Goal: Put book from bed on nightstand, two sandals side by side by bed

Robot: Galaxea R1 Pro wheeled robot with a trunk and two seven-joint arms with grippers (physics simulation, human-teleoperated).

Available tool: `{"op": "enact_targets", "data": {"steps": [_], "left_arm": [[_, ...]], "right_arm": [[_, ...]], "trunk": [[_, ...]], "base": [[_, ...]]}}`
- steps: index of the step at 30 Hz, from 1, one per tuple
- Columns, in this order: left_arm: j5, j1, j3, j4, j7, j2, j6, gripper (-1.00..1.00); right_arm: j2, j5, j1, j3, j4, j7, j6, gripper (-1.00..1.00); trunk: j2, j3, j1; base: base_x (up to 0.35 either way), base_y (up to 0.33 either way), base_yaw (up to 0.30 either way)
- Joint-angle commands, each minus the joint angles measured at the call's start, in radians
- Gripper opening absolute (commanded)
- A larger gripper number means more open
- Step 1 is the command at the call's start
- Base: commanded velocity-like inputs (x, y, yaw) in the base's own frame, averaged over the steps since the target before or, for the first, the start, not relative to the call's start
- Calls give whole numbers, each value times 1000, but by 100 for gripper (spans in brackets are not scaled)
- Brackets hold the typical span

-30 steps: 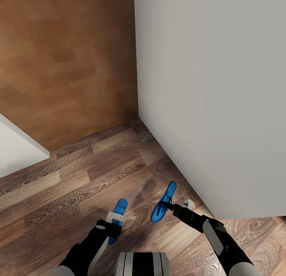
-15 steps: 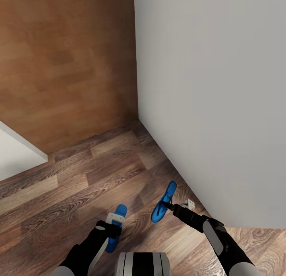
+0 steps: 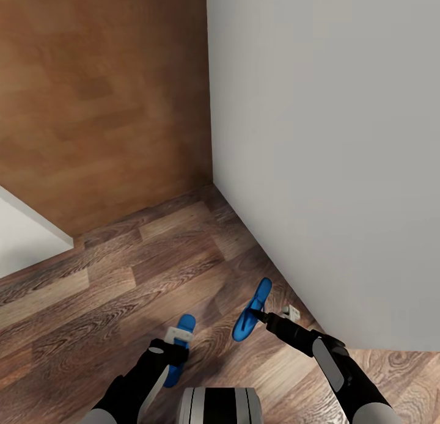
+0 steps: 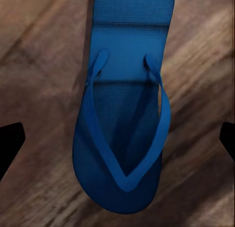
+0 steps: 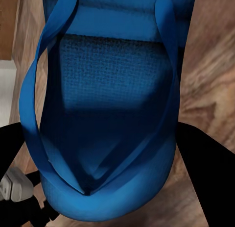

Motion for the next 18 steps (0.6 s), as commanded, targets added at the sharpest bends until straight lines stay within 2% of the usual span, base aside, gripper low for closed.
{"op": "enact_targets", "data": {"steps": [1,18], "left_arm": [[5,0,-4,-1,7,0,5,100],[4,0,-4,-1,7,-2,5,100]], "right_arm": [[0,-7,0,-2,-1,1,8,-100],[-1,-7,0,-2,-3,1,8,-100]], "trunk": [[0,-1,0],[-4,-66,7]], "base": [[0,0,0],[0,0,0]]}}
